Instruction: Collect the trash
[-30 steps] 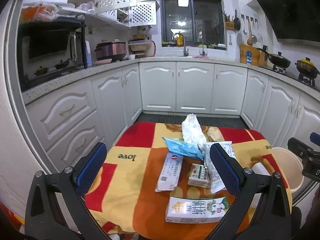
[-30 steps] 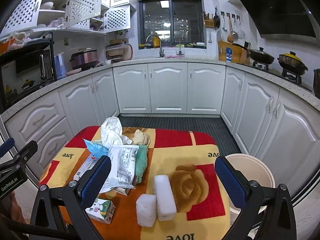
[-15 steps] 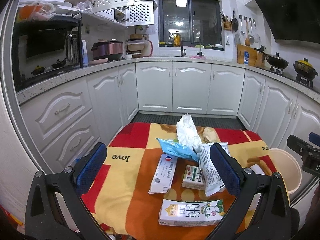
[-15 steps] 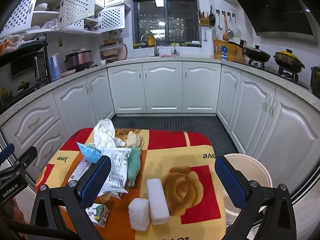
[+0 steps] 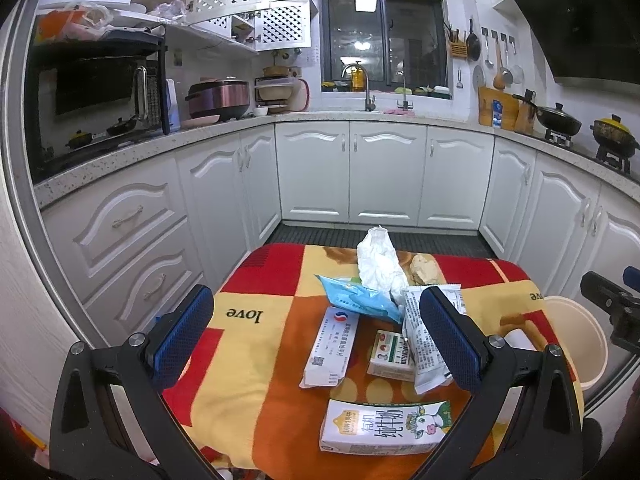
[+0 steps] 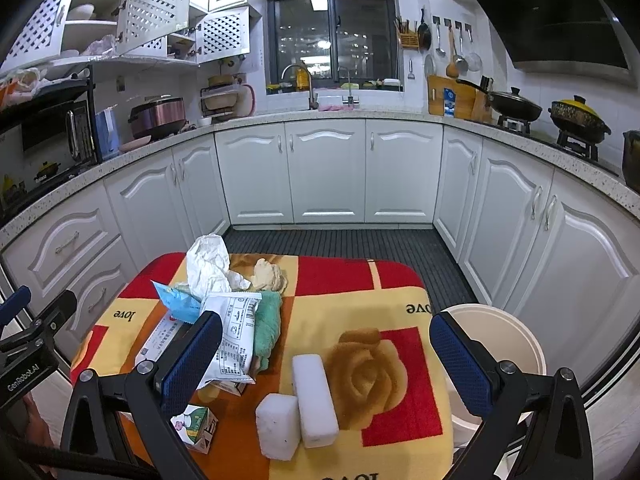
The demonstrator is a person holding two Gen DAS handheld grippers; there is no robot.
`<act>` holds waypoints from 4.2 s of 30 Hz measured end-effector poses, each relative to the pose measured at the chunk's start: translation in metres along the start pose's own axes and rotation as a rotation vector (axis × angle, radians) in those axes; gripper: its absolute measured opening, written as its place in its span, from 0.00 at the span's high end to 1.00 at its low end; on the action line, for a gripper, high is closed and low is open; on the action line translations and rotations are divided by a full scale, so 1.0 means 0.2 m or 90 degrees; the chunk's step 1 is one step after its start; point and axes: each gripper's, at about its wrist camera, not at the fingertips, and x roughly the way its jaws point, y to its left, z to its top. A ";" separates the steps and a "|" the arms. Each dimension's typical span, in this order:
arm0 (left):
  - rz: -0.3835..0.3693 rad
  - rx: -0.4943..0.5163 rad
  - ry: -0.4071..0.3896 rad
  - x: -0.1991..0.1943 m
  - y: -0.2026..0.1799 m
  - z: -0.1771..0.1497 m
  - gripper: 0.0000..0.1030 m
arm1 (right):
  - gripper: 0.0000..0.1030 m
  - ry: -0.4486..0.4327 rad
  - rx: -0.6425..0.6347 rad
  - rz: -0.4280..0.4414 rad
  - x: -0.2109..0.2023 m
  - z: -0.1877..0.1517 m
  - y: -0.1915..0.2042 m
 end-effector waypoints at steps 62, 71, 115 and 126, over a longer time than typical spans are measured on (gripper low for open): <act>0.015 0.010 0.060 0.20 0.05 -0.04 0.01 | 0.00 0.075 -0.021 -0.014 0.13 -0.05 -0.02; -0.020 0.043 0.110 0.30 0.12 -0.08 0.01 | 0.00 0.112 -0.057 -0.016 0.16 -0.09 -0.07; -0.125 0.234 0.245 0.42 0.06 -0.52 0.01 | 0.71 0.280 0.008 0.259 0.46 -0.37 0.11; -0.181 0.098 0.283 0.46 0.19 -0.45 0.01 | 0.41 0.270 0.010 0.260 0.42 -0.34 0.11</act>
